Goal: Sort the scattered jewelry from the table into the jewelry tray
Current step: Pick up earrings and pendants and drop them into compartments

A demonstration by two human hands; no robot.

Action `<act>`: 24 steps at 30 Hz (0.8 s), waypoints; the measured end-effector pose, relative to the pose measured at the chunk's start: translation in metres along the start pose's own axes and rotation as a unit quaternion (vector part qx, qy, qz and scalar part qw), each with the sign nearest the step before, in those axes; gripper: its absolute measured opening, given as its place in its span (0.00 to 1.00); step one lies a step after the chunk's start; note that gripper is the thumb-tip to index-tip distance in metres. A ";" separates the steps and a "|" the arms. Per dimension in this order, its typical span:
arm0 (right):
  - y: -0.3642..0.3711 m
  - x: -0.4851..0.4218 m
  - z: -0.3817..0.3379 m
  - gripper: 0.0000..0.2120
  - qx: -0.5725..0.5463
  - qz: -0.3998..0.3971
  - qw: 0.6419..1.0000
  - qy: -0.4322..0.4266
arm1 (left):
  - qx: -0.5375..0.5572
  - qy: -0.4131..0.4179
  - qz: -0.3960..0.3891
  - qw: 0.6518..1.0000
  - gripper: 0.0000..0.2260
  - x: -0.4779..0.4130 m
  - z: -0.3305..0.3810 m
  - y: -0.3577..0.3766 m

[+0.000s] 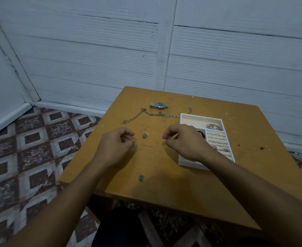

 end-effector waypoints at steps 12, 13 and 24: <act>0.065 -0.070 0.008 0.17 0.092 -0.017 0.995 0.019 | 0.011 0.009 0.009 1.000 0.04 -0.028 0.000 0.012; 0.068 -0.071 0.008 0.16 0.101 -0.017 0.995 0.013 | 0.011 0.008 0.008 1.000 0.05 -0.027 -0.001 0.012; 0.070 -0.065 0.011 0.08 0.069 -0.010 0.997 0.046 | 0.019 -0.003 -0.003 1.000 0.06 -0.021 0.002 0.016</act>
Point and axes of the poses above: each hand's wrist, its own x-axis away from the middle knuckle, its own y-axis out of the palm, z = x × y, the point moved 5 cm from there along -x, towards the middle knuckle, and after that the axes turned 14 degrees about -x, right-handed, at the moved point
